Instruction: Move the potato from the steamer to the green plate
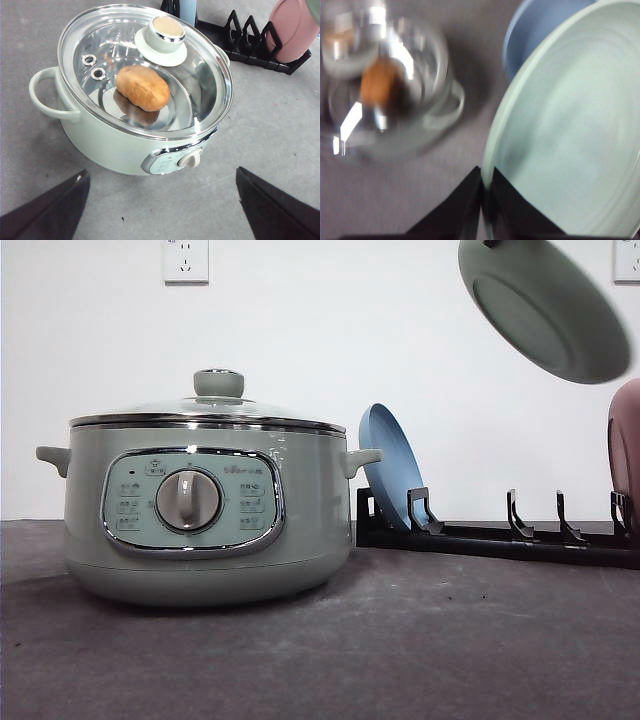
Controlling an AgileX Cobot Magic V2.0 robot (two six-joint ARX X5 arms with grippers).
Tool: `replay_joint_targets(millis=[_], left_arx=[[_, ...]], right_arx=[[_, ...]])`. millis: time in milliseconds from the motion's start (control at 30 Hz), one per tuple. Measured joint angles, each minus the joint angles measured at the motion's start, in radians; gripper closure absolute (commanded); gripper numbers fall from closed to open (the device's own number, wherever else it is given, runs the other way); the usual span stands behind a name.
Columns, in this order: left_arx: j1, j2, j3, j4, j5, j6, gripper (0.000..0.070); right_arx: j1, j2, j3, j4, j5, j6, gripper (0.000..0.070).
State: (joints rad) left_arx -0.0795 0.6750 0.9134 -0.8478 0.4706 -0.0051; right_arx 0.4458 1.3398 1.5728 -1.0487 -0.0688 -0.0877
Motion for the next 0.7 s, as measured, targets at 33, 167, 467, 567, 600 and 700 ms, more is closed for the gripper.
replay_joint_targets(millis=[33,167,467,567,600,700], left_arx=[[0.0,0.0,0.0,0.0,0.0,0.0,0.0105],[0.0,0.0,0.0,0.0,0.0,0.0,0.0105],[0.0,0.0,0.0,0.0,0.0,0.0,0.0105],[0.0,0.0,0.0,0.0,0.0,0.0,0.0105],[0.0,0.0,0.0,0.0,0.0,0.0,0.0105],[0.0,0.0,0.0,0.0,0.0,0.0,0.0105]], right_arx=[[0.028,-0.003,-0.01,-0.026,0.028,-0.005,0.0696],[0.149,-0.017,-0.112,-0.047,0.121,-0.013,0.0696],[0.39,-0.019,-0.407,0.012,0.273,0.042,0.0696],[0.447,-0.019,-0.473,0.053,0.285,0.066,0.0696],[0.464,-0.018,-0.491,0.064,0.286,0.073,0.0696],[0.508,-0.01,-0.541,0.104,0.29,0.088,0.0696]])
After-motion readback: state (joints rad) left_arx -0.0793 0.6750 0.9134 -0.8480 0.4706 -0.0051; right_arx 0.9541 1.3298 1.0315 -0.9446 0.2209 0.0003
